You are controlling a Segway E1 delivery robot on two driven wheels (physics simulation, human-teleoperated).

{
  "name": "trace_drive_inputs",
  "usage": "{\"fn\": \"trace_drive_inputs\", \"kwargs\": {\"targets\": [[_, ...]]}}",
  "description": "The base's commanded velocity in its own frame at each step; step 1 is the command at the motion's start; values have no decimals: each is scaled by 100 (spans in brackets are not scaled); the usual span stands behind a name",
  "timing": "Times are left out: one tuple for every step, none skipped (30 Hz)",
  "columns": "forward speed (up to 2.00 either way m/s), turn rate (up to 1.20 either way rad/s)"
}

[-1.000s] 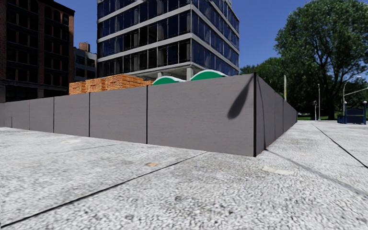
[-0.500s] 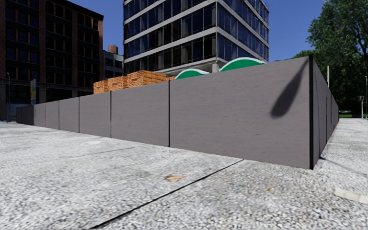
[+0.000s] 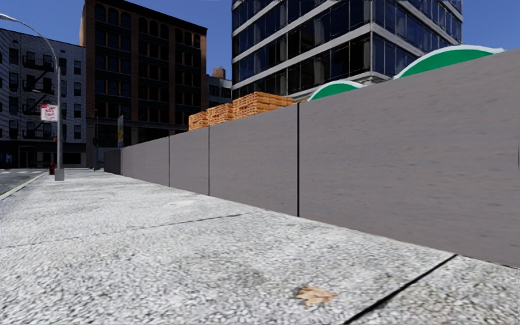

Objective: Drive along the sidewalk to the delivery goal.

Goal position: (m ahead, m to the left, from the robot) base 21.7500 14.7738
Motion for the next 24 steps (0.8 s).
{"fn": "trace_drive_inputs", "kwargs": {"targets": [[150,57],[150,57],[151,57],[158,57],[158,57],[167,57],[174,57],[177,57],[177,57],[179,57],[182,57],[189,57],[189,57],[200,57],[200,56],[200,54],[200,16],[200,16],[200,14],[200,13],[200,10],[200,10],[200,4],[200,0]]}}
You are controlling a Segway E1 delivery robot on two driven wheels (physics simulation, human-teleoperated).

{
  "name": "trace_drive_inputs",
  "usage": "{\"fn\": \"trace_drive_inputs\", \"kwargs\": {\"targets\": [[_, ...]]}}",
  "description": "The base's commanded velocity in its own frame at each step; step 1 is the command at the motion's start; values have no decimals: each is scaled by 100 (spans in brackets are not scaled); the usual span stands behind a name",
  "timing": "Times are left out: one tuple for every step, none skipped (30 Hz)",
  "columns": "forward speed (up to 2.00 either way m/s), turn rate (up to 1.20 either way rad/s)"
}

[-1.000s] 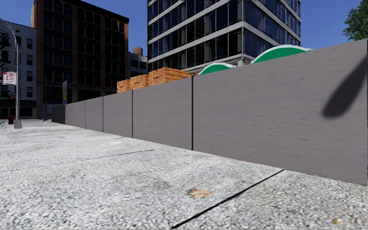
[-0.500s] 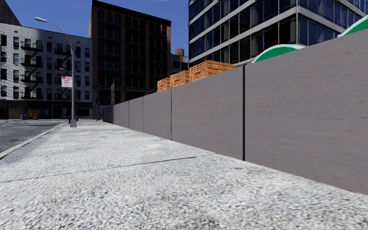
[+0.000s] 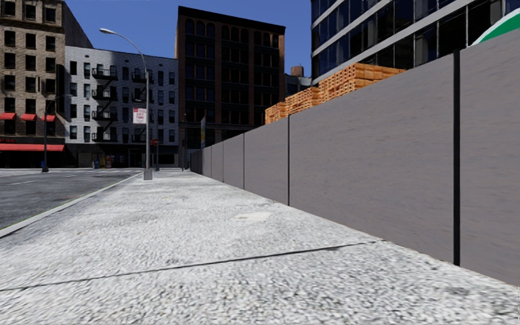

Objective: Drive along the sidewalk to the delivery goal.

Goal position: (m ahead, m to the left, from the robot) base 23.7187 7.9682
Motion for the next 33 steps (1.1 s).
{"fn": "trace_drive_inputs", "kwargs": {"targets": [[200,0],[200,0],[200,0],[200,0],[200,0],[200,0],[200,0],[200,0],[200,2],[200,2],[200,12],[200,18],[200,27],[200,27],[200,31],[200,32],[200,33],[200,33],[200,33],[200,33],[200,33],[200,34],[200,34],[200,36],[200,43],[200,48],[200,48],[200,49],[200,49],[200,50],[200,50],[200,50],[200,43]]}}
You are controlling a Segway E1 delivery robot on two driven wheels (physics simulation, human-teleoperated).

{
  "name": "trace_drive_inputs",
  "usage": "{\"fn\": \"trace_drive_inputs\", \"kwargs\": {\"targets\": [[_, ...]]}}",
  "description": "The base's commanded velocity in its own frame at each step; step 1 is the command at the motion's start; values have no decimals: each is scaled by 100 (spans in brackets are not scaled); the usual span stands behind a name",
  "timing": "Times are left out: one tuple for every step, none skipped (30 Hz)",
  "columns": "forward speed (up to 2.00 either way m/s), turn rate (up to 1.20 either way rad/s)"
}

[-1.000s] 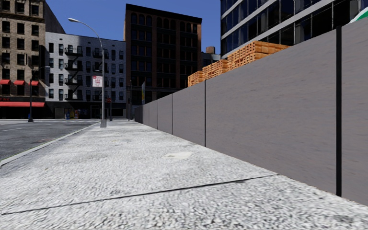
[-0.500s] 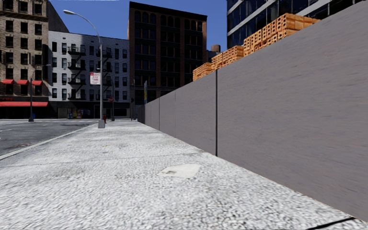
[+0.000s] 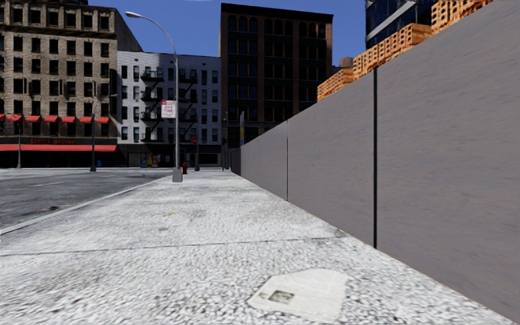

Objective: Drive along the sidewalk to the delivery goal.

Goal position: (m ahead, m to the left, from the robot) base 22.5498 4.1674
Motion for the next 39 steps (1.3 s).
{"fn": "trace_drive_inputs", "kwargs": {"targets": [[200,32],[200,28],[200,27],[200,27],[200,24],[200,9],[200,0],[200,0],[200,0],[200,0],[200,0],[200,0],[200,0],[200,0],[200,0],[200,0],[200,0],[200,0],[200,0],[200,0],[200,0],[200,0],[200,0],[200,0],[200,0],[200,0],[200,0],[200,0],[200,0],[200,0],[200,0],[200,0],[200,0],[200,0],[200,0],[200,0],[200,0],[200,5],[200,21]]}}
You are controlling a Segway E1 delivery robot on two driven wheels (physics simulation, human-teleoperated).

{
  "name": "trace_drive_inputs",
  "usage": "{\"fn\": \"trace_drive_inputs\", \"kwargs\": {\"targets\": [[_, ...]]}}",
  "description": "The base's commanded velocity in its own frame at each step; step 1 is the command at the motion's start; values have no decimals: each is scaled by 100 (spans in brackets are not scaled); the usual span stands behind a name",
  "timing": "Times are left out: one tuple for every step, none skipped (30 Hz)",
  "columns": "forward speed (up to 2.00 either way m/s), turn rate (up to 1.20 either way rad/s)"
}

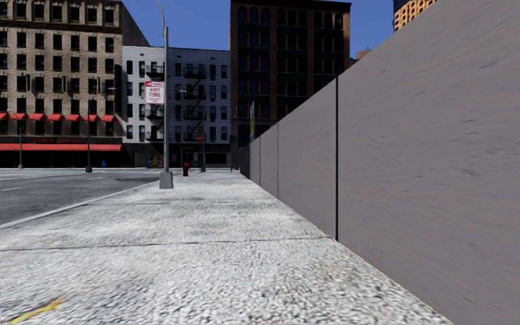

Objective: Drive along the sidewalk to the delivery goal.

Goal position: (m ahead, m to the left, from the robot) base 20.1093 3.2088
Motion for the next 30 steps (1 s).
{"fn": "trace_drive_inputs", "kwargs": {"targets": [[200,26],[200,26],[200,28],[200,28],[200,28],[200,28],[200,28],[200,28],[200,28],[200,28],[200,28],[200,28],[200,28],[200,28],[200,28],[200,28],[200,28],[200,28],[200,28],[200,28],[200,27],[200,27],[200,27],[200,27],[200,27],[200,24],[200,22],[200,22],[200,22],[200,22]]}}
